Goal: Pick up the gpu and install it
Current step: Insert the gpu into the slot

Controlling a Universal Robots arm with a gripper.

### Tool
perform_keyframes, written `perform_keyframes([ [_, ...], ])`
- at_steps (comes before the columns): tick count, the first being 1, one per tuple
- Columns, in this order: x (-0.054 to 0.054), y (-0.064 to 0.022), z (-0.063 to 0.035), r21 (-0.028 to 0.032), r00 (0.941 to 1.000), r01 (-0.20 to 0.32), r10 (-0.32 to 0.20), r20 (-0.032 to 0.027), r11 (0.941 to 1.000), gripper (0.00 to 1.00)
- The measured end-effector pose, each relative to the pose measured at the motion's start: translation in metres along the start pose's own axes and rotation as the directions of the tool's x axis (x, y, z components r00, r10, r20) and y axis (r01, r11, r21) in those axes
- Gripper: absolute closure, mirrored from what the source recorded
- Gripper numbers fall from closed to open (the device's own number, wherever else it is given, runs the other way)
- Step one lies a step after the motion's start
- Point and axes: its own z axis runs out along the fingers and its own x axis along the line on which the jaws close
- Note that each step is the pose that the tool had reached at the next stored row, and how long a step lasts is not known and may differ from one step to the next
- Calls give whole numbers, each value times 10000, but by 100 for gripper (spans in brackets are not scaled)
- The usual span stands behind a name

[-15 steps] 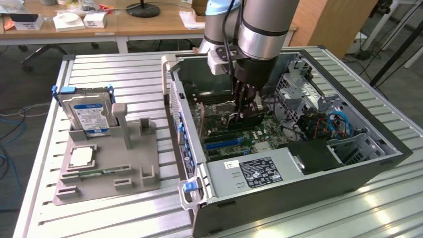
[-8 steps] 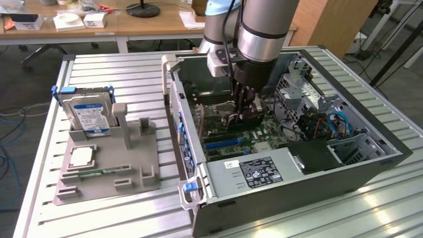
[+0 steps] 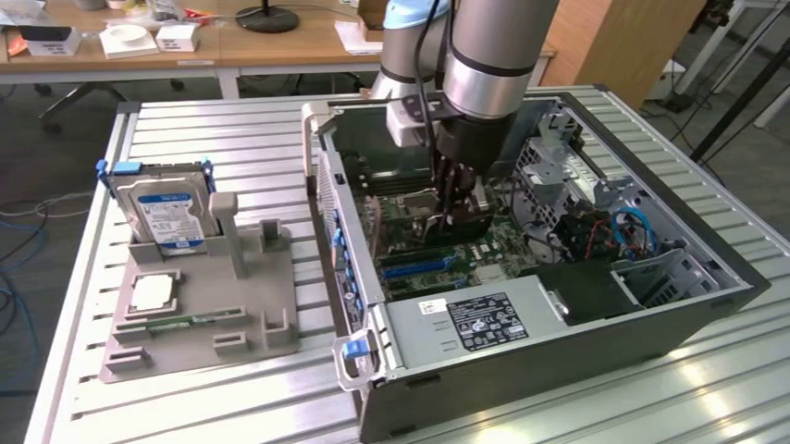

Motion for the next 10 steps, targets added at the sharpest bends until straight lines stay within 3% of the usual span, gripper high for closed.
perform_keyframes([
  [10,1,1,64,0,10000,0,0,-1,10000,74],
])
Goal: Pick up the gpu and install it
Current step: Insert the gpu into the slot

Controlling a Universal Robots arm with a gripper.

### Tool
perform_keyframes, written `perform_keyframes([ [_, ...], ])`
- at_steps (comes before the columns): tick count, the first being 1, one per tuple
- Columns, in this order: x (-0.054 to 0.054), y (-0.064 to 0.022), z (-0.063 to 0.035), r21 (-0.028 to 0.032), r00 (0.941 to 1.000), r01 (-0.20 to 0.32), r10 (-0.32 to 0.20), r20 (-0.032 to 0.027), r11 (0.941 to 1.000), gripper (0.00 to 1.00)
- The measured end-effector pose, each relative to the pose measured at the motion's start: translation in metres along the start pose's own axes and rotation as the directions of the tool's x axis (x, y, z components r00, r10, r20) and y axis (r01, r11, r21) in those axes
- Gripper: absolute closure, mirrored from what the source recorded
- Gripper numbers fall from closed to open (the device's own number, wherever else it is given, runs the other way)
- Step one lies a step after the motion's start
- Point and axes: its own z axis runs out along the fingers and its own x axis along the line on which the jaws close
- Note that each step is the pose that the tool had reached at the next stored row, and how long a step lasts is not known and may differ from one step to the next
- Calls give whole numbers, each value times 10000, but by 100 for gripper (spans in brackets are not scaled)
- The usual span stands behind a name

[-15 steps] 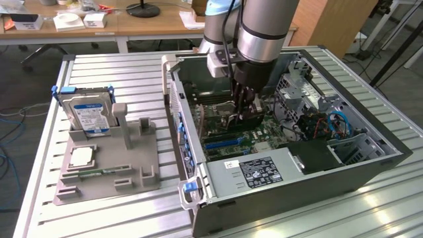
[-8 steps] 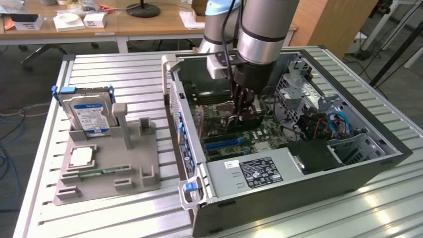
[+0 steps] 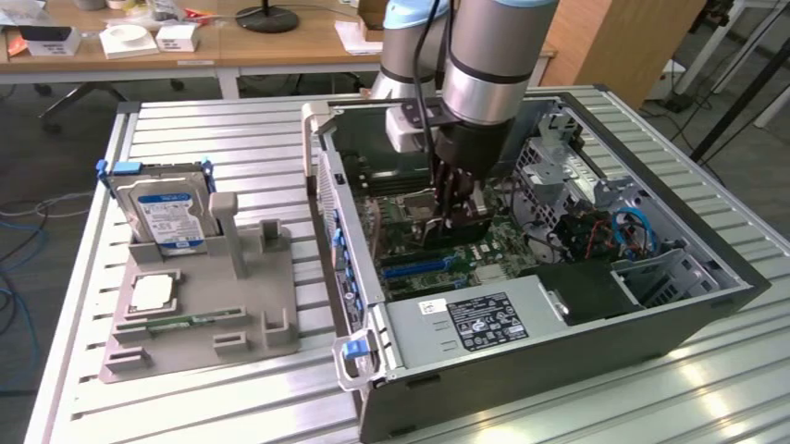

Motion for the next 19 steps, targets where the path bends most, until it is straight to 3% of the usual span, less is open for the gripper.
perform_keyframes([
  [19,20,1,23,1,10000,-1,1,1,10000,74],
])
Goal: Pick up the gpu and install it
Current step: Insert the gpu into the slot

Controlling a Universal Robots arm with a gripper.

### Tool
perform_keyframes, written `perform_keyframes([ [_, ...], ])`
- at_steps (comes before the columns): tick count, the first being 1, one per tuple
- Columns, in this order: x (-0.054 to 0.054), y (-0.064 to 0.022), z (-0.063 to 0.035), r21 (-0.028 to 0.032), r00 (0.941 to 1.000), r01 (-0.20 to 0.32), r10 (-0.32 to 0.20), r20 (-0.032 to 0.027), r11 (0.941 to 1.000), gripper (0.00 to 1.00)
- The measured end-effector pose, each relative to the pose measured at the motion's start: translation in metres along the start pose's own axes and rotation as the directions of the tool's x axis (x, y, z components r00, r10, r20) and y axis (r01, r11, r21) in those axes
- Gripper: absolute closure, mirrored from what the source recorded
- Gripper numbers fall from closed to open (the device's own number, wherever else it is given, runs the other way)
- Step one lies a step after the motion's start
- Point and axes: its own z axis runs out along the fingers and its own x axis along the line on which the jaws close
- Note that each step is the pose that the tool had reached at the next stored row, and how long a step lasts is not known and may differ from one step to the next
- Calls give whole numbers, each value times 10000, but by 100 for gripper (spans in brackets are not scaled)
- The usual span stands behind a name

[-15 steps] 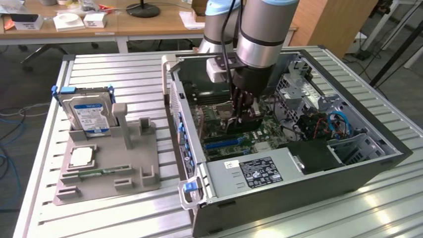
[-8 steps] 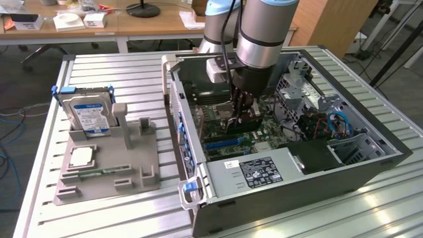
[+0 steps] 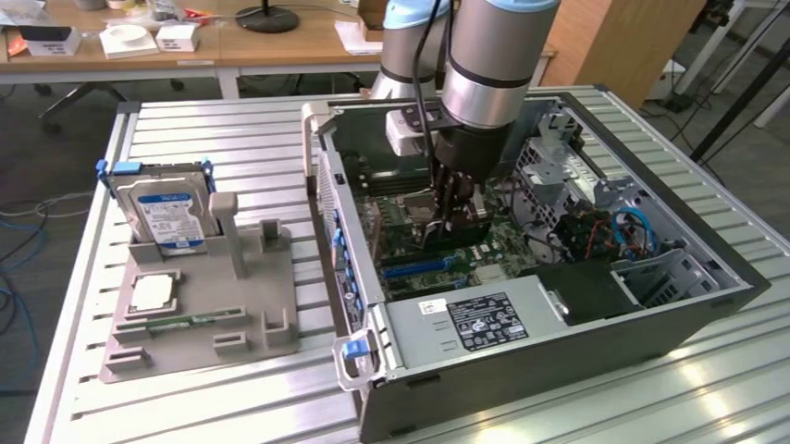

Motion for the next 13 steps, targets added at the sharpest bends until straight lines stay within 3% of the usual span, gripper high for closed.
perform_keyframes([
  [13,0,50,1,9,10000,-3,3,-1,10000,74],
])
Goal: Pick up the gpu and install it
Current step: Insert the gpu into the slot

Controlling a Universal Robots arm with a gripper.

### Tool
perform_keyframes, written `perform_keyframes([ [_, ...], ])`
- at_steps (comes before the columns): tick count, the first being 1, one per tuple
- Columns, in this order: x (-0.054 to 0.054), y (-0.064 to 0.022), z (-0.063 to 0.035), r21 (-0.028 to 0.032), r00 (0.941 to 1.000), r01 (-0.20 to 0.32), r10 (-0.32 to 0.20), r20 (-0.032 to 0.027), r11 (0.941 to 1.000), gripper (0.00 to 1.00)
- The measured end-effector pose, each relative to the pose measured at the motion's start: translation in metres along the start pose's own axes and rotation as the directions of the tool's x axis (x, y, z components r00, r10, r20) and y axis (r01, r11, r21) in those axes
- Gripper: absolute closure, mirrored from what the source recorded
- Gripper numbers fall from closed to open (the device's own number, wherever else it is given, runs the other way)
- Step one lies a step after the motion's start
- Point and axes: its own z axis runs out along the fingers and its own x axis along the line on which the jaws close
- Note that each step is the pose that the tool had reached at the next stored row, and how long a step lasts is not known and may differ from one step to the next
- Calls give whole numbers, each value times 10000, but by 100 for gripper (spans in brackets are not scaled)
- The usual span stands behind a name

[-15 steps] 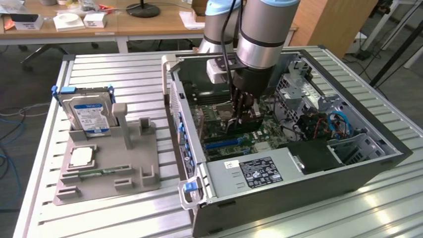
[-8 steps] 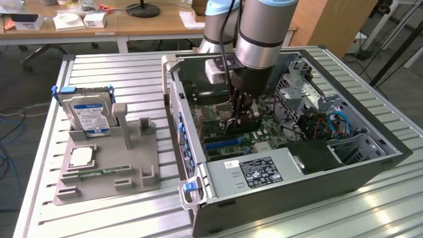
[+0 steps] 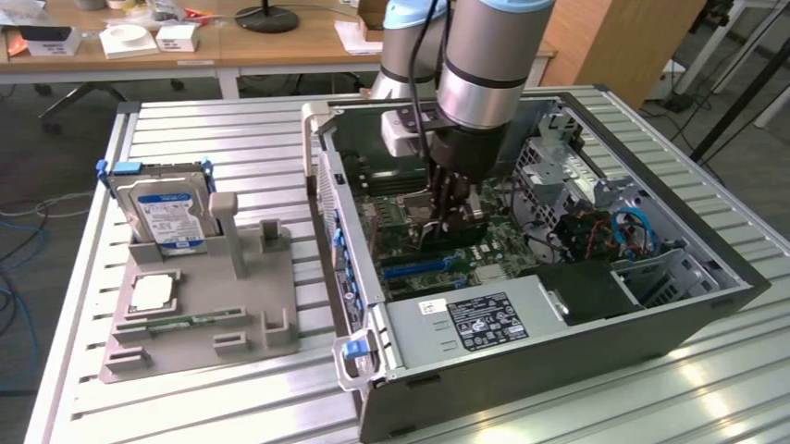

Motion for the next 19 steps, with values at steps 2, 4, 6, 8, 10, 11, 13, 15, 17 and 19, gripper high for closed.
perform_keyframes([
  [2,0,7,0,0,10000,3,-3,0,10000,74],
  [4,0,8,0,1,10000,3,-3,1,10000,74],
  [6,0,8,0,1,10000,4,-4,1,10000,74],
  [8,8,9,-1,0,10000,4,-4,0,10000,74],
  [10,19,10,-1,1,10000,3,-3,0,10000,74],
  [11,20,10,0,1,10000,2,-2,1,10000,74],
  [13,20,10,0,1,10000,1,-1,1,10000,74],
  [15,21,9,0,1,10000,3,-3,1,10000,74],
  [17,22,19,0,2,10000,4,-4,0,10000,74],
  [19,21,29,0,2,10000,3,-3,1,10000,74],
])
